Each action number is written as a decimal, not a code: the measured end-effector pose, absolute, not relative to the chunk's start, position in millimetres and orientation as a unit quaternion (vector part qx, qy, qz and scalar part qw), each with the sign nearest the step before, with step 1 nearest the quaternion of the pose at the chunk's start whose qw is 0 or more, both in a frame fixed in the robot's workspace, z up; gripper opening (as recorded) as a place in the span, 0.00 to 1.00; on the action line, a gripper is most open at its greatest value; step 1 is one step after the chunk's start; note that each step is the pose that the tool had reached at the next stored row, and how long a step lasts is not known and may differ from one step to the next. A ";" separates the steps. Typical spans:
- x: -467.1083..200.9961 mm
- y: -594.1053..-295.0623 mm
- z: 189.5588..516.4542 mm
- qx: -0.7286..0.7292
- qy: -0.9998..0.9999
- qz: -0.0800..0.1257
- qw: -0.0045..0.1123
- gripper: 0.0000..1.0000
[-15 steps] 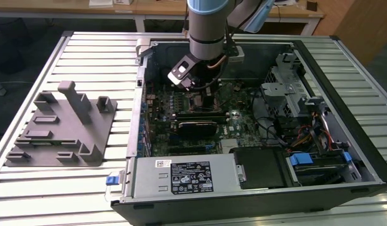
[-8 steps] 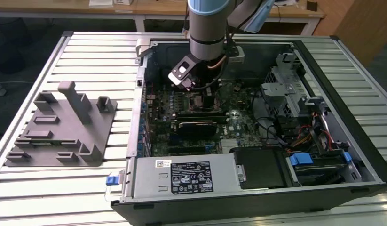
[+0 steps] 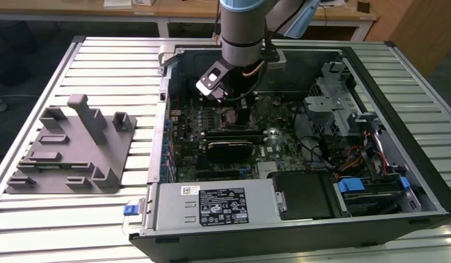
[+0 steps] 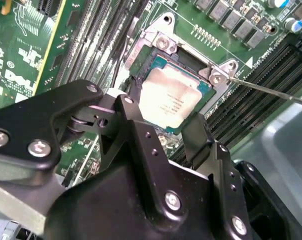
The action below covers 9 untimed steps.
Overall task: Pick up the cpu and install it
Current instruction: 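Place the cpu into insertion slot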
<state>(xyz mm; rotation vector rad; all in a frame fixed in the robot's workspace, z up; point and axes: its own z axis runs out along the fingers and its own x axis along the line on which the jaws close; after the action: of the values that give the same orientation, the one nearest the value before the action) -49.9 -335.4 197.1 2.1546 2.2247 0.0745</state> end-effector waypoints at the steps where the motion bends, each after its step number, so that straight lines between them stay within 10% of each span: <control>1: -49.9 -335.5 197.1 0.695 0.718 0.024 0.022 0.60; 9: -50.0 -335.4 195.3 0.688 0.725 0.024 0.022 0.60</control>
<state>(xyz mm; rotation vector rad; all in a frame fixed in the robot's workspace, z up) -50.0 -335.4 195.3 2.1332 2.2458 0.0750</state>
